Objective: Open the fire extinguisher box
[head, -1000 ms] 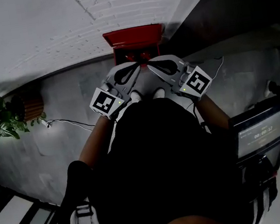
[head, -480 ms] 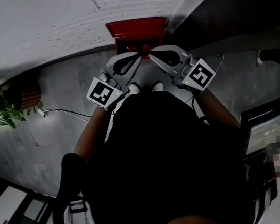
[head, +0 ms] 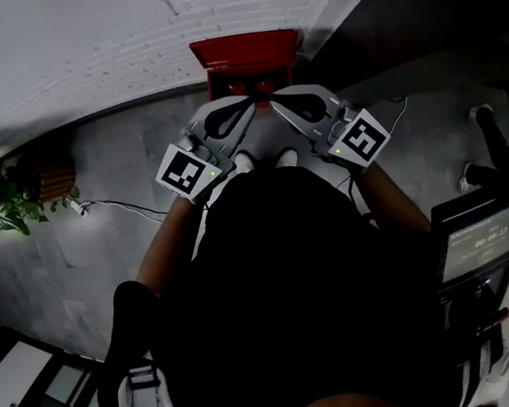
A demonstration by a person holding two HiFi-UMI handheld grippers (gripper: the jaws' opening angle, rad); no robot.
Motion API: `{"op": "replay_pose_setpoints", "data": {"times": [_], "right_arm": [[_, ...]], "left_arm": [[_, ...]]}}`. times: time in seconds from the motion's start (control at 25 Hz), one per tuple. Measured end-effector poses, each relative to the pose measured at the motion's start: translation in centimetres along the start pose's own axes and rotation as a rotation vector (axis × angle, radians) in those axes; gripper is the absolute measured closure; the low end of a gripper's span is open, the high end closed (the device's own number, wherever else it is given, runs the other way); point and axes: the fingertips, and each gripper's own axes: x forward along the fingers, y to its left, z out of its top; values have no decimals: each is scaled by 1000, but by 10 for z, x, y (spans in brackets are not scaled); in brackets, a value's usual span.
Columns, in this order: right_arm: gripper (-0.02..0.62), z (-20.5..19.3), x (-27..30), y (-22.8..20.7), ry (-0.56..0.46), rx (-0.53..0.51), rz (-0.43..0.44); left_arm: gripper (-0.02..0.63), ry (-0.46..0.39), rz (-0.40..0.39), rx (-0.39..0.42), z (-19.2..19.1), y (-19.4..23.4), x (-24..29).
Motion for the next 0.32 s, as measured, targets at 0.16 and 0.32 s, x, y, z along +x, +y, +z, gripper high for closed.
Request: {"op": "replay_pose_setpoints", "data": {"times": [0.16,0.32], "right_arm": [[584,-3,-6,2,-1,2,-7],[584,-5,-10,2,-5,5,-13]], "left_arm": [[606,3,1,3,-3,-5,1],[605,9,0,3,-6,-9,3]]}}
